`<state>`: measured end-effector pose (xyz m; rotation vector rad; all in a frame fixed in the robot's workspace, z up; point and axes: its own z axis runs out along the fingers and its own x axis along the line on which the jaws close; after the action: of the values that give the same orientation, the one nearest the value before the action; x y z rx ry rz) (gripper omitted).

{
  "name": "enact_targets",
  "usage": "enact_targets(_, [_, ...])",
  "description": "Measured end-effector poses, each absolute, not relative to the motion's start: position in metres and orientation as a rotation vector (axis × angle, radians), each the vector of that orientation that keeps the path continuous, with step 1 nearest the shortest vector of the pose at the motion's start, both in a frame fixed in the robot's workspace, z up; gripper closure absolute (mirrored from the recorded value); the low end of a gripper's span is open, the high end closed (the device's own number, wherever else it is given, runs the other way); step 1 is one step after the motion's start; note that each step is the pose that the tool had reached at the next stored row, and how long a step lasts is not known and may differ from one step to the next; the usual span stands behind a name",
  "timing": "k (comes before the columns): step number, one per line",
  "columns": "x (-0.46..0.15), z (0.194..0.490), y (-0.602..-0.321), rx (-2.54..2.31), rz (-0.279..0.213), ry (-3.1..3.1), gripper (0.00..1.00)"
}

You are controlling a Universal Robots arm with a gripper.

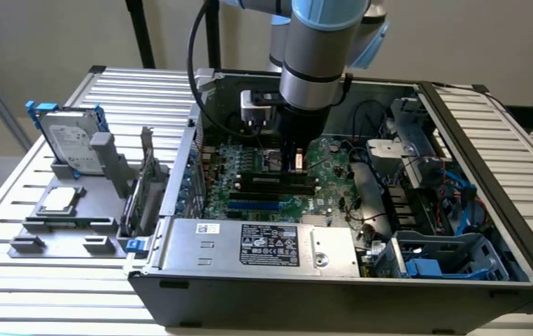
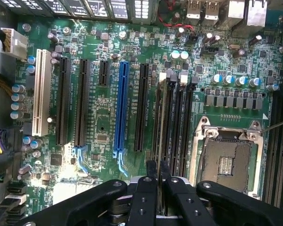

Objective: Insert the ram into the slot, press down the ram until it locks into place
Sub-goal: 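Insert the ram into the slot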

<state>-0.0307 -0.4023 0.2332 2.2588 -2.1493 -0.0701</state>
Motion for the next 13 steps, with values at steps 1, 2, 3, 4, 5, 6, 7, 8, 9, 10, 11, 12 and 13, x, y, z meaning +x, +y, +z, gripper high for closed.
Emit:
enact_targets(1, [-0.0307,0.2329,-0.4024,2.259,-0.07,-2.149,0.86])
enact_targets(2, [-0.0306,0.2325,-0.4024,2.259,-0.07,-2.149,0.86])
enact_targets(3, [-0.0306,0.2321,-0.4024,2.258,-0.07,-2.15,0.86])
enact_targets(4, [-0.0306,0.2317,-0.4024,2.256,-0.07,-2.152,0.86])
enact_targets(5, [-0.0306,0.2313,-0.4024,2.255,-0.07,-2.153,0.86])
enact_targets(6, [-0.0306,0.2309,-0.4024,2.254,-0.07,-2.154,0.86])
enact_targets(7, [-0.0306,0.2305,-0.4024,2.254,-0.07,-2.155,0.86])
enact_targets(8, [-0.0306,0.2301,-0.4024,2.253,-0.07,-2.155,0.86])
enact_targets(9, [-0.0306,0.2297,-0.4024,2.252,-0.07,-2.156,0.86])
enact_targets(10, [-0.0306,0.2295,-0.4024,2.252,-0.07,-2.157,0.86])
enact_targets(11, [-0.0306,0.2293,-0.4024,2.251,-0.07,-2.158,0.86])
enact_targets(12, [-0.0306,0.229,-0.4024,2.25,-0.07,-2.159,0.86])
enact_targets(13, [-0.0306,0.2287,-0.4024,2.249,-0.07,-2.159,0.86])
